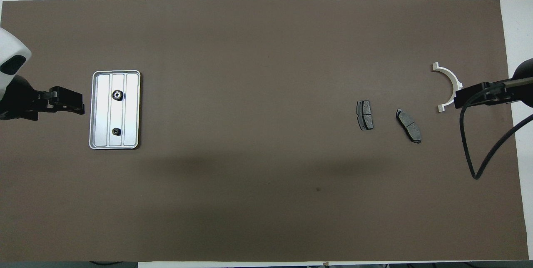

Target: Place bearing gear from tray to pile

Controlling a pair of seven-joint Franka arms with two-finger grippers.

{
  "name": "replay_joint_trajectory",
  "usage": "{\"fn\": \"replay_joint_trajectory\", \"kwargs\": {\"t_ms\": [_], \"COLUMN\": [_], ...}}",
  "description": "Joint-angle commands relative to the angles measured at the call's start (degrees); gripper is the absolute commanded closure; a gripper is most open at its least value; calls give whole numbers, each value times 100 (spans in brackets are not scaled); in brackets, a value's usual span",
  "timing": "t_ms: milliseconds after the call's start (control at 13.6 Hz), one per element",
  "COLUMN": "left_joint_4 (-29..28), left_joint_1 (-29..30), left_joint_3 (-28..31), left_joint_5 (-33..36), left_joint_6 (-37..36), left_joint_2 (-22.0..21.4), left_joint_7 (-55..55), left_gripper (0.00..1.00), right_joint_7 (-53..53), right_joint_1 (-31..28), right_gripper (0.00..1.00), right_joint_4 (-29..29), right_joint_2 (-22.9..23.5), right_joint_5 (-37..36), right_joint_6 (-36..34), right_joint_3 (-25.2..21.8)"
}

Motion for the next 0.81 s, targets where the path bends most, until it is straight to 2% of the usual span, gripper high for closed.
{"fn": "replay_joint_trajectory", "kwargs": {"t_ms": [0, 442, 663, 737], "left_joint_4": [93, 85, 76, 76], "left_joint_1": [-56, -30, 15, 6], "left_joint_3": [57, 31, -48, -39], "left_joint_5": [-77, -33, -33, -33], "left_joint_6": [-101, 215, 75, 257], "left_joint_2": [21, 56, 30, 21], "left_joint_7": [72, -7, -33, -16], "left_gripper": [0, 0, 0, 0], "right_joint_7": [71, 71, 71, 71], "right_joint_1": [5, 5, 5, 5], "right_gripper": [0, 0, 0, 0], "right_joint_4": [-99, -99, -99, -99], "right_joint_2": [-50, -50, -50, -50], "right_joint_5": [107, 107, 116, 107], "right_joint_6": [112, 112, 103, 103], "right_joint_3": [-1, -1, -1, -1]}}
